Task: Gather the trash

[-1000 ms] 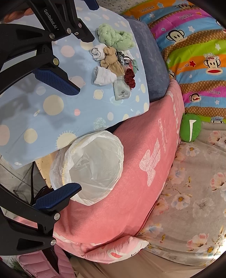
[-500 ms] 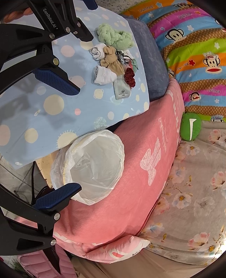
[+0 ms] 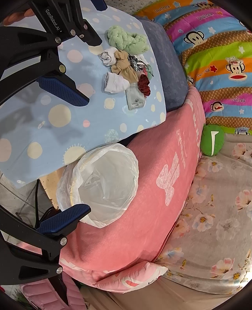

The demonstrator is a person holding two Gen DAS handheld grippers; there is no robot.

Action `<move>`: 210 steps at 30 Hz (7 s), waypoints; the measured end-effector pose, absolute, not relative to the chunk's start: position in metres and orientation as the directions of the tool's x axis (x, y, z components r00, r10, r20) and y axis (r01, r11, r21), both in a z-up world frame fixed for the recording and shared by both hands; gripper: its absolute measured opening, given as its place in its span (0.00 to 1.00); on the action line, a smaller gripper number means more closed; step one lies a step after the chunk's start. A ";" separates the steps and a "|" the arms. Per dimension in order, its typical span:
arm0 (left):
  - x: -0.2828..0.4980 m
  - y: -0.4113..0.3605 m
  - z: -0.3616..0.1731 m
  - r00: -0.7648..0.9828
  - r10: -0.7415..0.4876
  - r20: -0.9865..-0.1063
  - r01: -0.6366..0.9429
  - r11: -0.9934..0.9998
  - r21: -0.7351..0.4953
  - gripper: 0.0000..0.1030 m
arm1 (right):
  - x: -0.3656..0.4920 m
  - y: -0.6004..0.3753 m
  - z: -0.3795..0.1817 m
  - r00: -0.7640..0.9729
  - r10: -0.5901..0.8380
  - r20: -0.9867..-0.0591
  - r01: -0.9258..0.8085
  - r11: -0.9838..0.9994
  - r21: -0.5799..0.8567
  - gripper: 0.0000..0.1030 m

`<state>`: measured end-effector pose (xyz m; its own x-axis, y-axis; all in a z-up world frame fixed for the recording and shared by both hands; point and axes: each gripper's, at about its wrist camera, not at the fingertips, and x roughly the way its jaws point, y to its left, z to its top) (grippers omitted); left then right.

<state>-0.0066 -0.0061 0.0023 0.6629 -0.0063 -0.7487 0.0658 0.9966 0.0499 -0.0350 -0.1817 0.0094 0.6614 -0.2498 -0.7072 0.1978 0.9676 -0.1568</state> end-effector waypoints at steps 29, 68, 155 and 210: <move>-0.006 -0.006 0.003 0.662 -0.007 -0.750 0.067 0.997 0.049 0.93 | -0.036 -0.189 0.013 0.665 -0.281 -0.692 0.217 0.959 -0.181 0.94; 0.138 0.168 -0.062 0.619 -0.010 -0.785 -0.045 0.998 -0.048 0.93 | 0.073 -0.068 -0.043 0.688 -0.001 -0.726 0.002 1.000 0.001 0.94; 0.121 -0.198 0.057 0.528 -0.570 -0.629 0.547 0.795 -0.261 0.65 | 0.034 -0.335 -0.011 0.713 -0.229 -0.662 0.438 0.884 0.166 0.31; 0.152 0.107 -0.112 0.422 -0.208 -0.883 -0.185 0.933 -0.308 0.89 | 0.120 -0.089 -0.078 0.617 0.101 -0.781 0.028 0.988 0.149 0.75</move>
